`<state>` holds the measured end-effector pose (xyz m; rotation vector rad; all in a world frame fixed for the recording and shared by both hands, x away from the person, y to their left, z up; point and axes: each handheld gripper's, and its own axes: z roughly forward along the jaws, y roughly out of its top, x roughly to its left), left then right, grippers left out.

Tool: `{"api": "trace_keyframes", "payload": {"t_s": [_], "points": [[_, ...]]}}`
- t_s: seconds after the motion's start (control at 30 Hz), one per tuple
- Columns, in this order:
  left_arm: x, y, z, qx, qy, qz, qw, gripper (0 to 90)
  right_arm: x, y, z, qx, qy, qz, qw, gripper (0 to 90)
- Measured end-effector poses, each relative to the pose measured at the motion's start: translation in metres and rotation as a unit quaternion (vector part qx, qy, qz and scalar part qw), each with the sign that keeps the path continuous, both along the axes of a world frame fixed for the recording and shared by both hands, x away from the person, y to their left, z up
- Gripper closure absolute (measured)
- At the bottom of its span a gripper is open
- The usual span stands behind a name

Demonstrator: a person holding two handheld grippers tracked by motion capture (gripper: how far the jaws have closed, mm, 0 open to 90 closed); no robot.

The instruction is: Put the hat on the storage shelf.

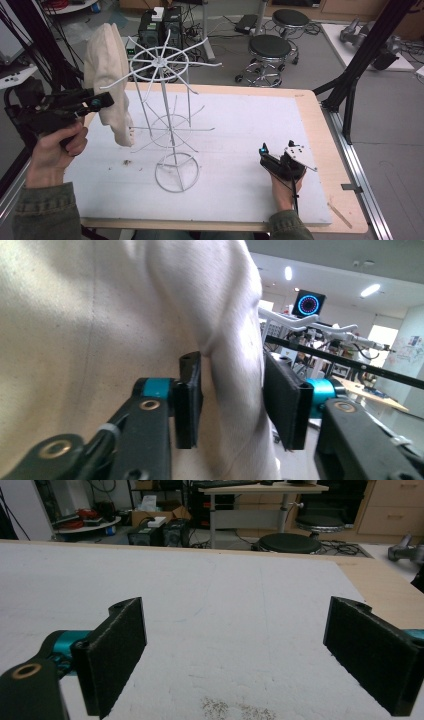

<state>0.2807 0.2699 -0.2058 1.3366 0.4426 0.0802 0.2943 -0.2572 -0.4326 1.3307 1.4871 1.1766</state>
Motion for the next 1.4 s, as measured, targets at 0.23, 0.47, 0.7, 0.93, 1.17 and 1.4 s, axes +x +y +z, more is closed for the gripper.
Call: {"api": "trace_keyframes", "payload": {"t_s": [0.23,0.47,0.7,0.93,1.17,1.4], "points": [[0.0,0.004,0.0,-0.003,0.003,0.028,0.9996,44.7,0.0,0.0,0.0,-0.001,0.0,0.0,1.0,9.1],[0.0,0.006,-0.001,-0.007,0.007,0.039,0.9992,40.2,0.0,0.0,0.0,-0.002,-0.001,0.0,1.0,9.1],[-0.004,0.011,-0.001,-0.008,0.004,0.061,0.9981,36.5,0.0,0.0,0.0,0.0,0.001,0.0,1.0,9.1],[-0.011,0.022,-0.001,-0.014,-0.004,0.095,0.9954,35.4,0.0,0.0,0.0,0.0,-0.001,-0.002,1.0,9.1],[-0.02,0.038,-0.004,-0.019,-0.012,0.124,0.992,34.8,0.0,0.0,0.0,-0.003,-0.002,-0.002,1.0,9.1],[-0.028,0.048,-0.014,-0.008,-0.017,0.157,0.9874,34.7,0.0,0.001,0.0,-0.001,-0.001,-0.001,1.0,9.1]]}}
